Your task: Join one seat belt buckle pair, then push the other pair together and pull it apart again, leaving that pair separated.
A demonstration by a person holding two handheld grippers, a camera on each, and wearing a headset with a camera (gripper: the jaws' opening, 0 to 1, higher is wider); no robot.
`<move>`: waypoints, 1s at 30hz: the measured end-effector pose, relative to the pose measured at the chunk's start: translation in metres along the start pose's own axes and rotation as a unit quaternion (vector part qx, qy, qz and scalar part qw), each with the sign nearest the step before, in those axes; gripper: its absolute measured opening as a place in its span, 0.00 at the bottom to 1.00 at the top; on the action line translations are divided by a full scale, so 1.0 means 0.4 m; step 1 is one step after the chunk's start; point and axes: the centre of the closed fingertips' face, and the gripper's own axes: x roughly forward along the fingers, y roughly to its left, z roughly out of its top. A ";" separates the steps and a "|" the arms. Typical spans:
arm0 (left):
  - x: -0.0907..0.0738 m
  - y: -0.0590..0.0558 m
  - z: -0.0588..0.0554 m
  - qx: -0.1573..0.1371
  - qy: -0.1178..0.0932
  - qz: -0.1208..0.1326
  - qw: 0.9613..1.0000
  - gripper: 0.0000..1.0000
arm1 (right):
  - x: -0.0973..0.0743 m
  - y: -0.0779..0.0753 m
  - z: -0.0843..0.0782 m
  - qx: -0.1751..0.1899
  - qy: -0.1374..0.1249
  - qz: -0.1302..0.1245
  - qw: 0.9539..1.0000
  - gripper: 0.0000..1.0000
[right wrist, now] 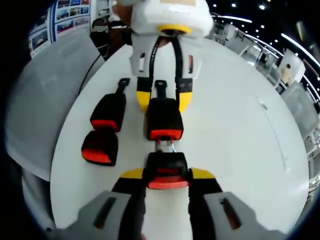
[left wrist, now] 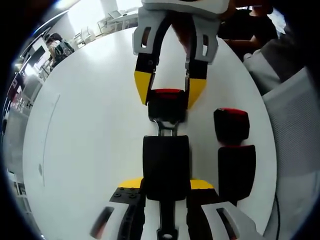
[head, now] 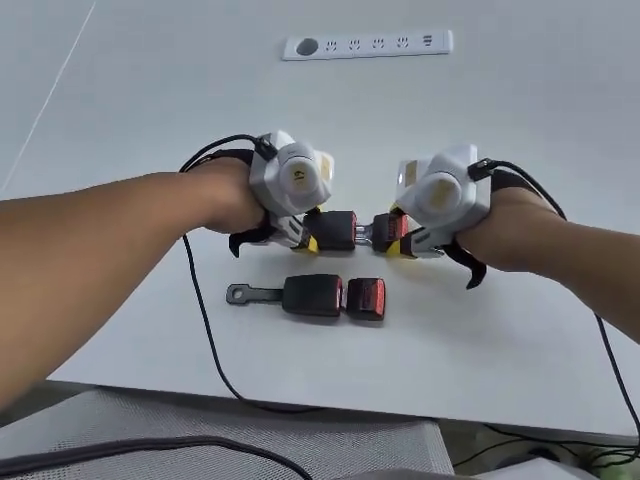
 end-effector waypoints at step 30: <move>0.006 0.003 -0.001 0.007 -0.002 -0.004 1.000 0.31 | 0.033 -0.009 0.031 0.003 0.006 0.005 1.000 0.28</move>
